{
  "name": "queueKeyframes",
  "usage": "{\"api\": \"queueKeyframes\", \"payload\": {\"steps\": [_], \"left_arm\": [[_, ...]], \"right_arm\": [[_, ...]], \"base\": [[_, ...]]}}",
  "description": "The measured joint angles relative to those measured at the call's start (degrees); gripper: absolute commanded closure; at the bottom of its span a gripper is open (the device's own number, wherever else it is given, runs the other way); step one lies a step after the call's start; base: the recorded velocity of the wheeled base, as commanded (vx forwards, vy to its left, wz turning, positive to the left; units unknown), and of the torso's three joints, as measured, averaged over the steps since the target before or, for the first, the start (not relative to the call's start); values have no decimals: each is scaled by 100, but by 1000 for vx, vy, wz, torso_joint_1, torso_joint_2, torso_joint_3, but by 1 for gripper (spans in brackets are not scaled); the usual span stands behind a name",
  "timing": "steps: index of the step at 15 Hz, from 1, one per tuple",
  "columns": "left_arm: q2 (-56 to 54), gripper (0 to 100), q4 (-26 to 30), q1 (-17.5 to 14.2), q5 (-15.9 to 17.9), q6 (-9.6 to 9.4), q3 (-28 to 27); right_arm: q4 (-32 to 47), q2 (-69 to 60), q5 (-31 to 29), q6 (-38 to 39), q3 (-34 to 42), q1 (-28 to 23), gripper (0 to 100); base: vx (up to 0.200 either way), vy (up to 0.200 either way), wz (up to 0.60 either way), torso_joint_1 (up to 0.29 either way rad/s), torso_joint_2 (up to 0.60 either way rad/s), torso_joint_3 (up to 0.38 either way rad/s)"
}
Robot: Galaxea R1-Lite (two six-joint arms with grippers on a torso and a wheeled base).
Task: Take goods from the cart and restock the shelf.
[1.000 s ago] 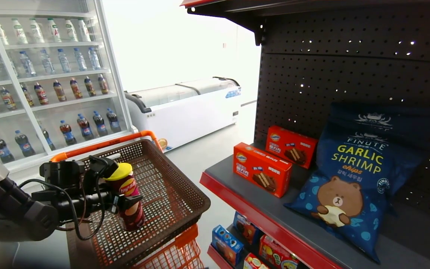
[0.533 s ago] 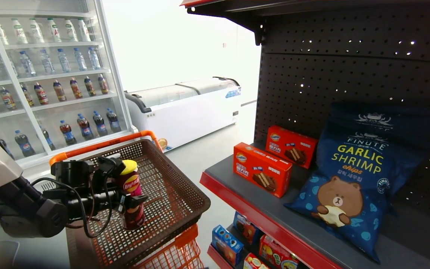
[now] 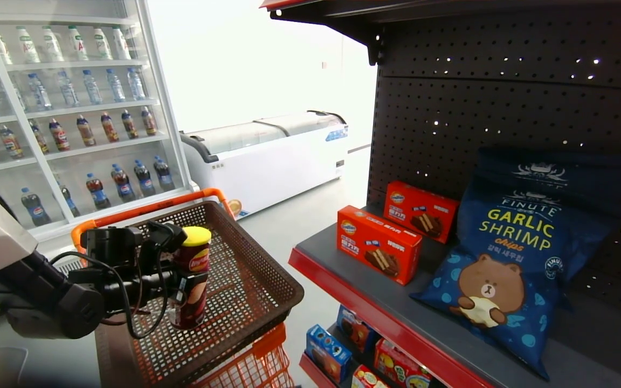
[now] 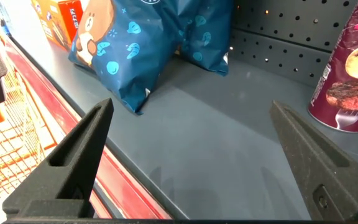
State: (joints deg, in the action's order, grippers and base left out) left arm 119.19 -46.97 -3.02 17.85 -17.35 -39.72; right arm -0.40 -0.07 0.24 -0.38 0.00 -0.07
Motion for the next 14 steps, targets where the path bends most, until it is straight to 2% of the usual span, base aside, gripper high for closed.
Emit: {"api": "queueKeyframes", "payload": {"steps": [3, 6, 10, 12, 14], "left_arm": [[-579, 100, 301, -17, -52, 60, 22], [-1436, 100, 1374, 60, -28, 296, -88], [-2828, 100, 2982, 340, 78, 408, -105], [-3560, 100, 3499, 432, 101, 391, 130], [-4267, 100, 3627, 547, 137, 405, 568]], "right_arm": [[2, 0, 0, 0, 0, -4, 0], [2, 0, -2, 5, 0, 0, 0], [0, 0, -2, 5, 0, -2, 0], [0, 0, -2, 5, 0, -4, 0], [0, 0, 0, 6, 0, -4, 0]], "base": [[0, 0, 0, 0, 0, 0], [0, 0, 0, 0, 0, 0], [0, 0, 0, 0, 0, 0], [0, 0, 0, 0, 0, 0], [0, 0, 0, 0, 0, 0]]}}
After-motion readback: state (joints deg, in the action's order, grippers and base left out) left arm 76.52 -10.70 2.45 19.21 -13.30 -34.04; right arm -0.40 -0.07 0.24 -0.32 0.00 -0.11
